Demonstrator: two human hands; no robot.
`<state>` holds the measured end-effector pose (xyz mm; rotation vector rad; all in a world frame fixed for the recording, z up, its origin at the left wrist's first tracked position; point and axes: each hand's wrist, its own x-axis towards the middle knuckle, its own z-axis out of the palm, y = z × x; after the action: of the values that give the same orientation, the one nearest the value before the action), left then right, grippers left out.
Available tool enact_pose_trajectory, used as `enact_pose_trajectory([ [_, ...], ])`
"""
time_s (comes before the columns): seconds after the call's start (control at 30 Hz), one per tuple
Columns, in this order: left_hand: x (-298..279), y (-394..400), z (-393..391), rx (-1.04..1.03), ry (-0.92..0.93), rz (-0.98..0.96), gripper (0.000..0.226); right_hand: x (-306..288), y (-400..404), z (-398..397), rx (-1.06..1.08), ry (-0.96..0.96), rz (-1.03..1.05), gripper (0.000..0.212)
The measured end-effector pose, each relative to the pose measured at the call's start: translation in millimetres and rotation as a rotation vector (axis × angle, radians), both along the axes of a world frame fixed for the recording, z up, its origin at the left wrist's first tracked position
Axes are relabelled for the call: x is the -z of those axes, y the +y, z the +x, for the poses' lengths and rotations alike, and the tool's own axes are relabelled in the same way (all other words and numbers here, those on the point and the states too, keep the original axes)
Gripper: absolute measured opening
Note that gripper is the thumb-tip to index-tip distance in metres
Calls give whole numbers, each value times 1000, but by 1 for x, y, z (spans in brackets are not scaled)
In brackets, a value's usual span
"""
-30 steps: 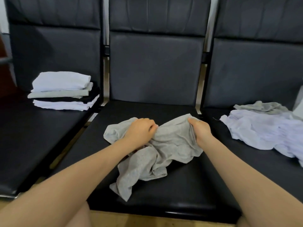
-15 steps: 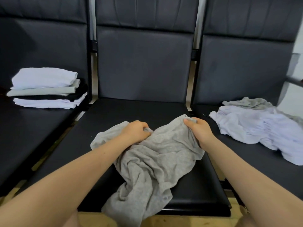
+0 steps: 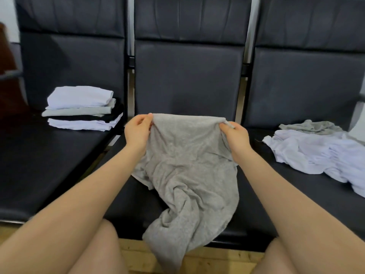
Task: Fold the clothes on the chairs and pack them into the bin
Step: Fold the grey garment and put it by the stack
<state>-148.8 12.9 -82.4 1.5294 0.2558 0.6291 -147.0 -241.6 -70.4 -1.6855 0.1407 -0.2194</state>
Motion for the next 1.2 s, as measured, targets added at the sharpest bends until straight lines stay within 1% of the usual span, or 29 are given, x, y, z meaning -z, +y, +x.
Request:
enact_pose_trajectory([
  [0.07, 0, 6, -9, 60, 54, 67, 20, 3, 12, -11, -108, -129, -187, 18],
  [0.1, 3, 9, -14, 97, 92, 154, 21, 6, 14, -18, -196, -194, -316, 19],
  [0.17, 15, 14, -27, 116, 145, 479, 23, 15, 14, -31, -404, -253, -618, 16],
  [0.2, 20, 16, -34, 97, 134, 643, 23, 19, 12, -37, -508, -240, -762, 13],
  [0.23, 25, 19, -41, 77, 108, 759, 21, 24, 10, -43, -597, -210, -884, 14],
  [0.27, 28, 22, -47, 81, 85, 825, 20, 29, 8, -48, -659, -169, -967, 23],
  [0.3, 30, 26, -50, 120, 73, 870, 20, 33, 6, -54, -694, -118, -997, 38],
  [0.33, 31, 30, -51, 180, 83, 906, 24, 35, 6, -59, -697, -75, -986, 51],
  [0.37, 31, 32, -51, 240, 122, 926, 31, 35, 6, -61, -670, -47, -958, 58],
  [0.43, 32, 35, -47, 303, 243, 914, 50, 35, 6, -60, -564, -11, -928, 58],
  [0.5, 33, 33, -41, 290, 318, 911, 59, 35, 7, -56, -439, -13, -997, 49],
  [0.6, 35, 22, -28, 240, 343, 941, 53, 40, 9, -47, -204, -42, -1083, 23],
  [0.63, 36, 19, -24, 230, 363, 952, 47, 43, 9, -45, -143, -46, -1103, 23],
  [0.67, 36, 15, -16, 237, 394, 972, 41, 45, 7, -40, -113, -19, -1135, 30],
  [0.7, 38, 13, -13, 257, 441, 997, 36, 47, 7, -37, -123, 33, -1169, 37],
  [0.73, 39, 11, -13, 292, 481, 1029, 34, 47, 5, -36, -151, 90, -1198, 40],
  [0.77, 41, 10, -10, 335, 503, 1061, 34, 47, 4, -34, -185, 130, -1206, 38],
  [0.8, 42, 9, -7, 379, 507, 1076, 31, 48, 2, -32, -216, 151, -1182, 32],
  [0.9, 45, 6, 0, 508, 459, 1069, 7, 48, -6, -25, -282, 127, -1010, 8],
  [1.0, 48, 4, 4, 601, 336, 1052, 11, 47, -15, -19, -413, 118, -813, 4],
  [1.07, 50, 4, 5, 628, 283, 1028, 11, 47, -19, -16, -507, 139, -739, 11],
  [1.2, 51, 9, 5, 685, 328, 1066, 18, 44, -19, -10, -583, 167, -646, 12],
])
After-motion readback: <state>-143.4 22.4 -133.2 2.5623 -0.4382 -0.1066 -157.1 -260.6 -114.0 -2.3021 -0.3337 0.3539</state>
